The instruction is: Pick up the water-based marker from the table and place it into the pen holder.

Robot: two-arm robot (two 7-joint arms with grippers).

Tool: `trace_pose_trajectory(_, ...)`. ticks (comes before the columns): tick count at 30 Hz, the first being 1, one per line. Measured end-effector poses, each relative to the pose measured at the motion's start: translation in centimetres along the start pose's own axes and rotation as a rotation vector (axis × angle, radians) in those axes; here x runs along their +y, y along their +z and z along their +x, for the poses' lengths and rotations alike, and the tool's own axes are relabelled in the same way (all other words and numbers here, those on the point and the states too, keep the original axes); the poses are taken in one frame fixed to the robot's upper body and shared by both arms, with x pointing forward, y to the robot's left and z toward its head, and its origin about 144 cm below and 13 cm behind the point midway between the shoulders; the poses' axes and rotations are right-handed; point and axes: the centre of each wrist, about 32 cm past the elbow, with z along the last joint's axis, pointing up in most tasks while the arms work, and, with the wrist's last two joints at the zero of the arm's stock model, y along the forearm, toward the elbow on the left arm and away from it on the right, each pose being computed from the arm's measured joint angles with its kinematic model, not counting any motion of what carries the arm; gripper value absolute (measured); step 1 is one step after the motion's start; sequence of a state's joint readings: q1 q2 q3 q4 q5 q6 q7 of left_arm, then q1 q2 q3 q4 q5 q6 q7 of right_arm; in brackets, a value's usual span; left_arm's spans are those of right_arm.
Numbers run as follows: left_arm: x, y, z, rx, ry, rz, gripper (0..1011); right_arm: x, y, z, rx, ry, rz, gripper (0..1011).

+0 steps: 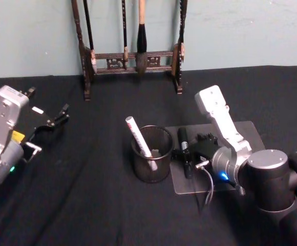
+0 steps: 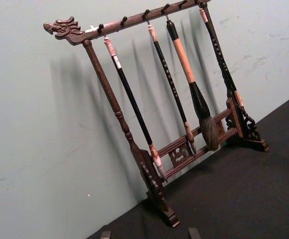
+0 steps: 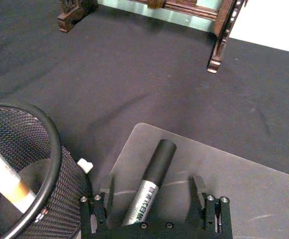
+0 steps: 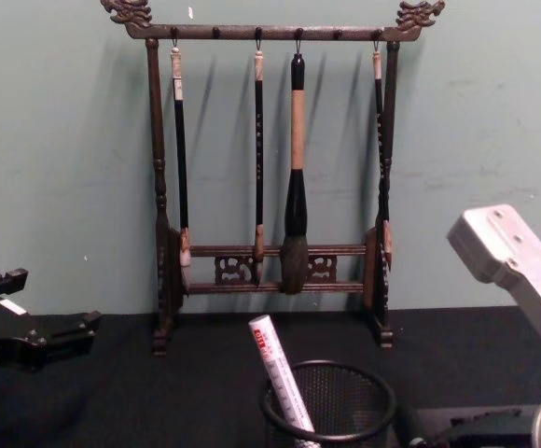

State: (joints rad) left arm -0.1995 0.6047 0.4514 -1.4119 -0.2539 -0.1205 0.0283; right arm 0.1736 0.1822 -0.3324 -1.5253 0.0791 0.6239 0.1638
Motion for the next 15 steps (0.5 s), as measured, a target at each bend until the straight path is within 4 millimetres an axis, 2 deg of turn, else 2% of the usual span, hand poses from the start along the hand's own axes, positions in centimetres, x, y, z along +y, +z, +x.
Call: trace_pose_trajectory(15,0.00,0.00,0.00,0.000,0.000,0.000,1001,0.49,-0.04,-0.05,-0.008,0.001,0.002,1003)
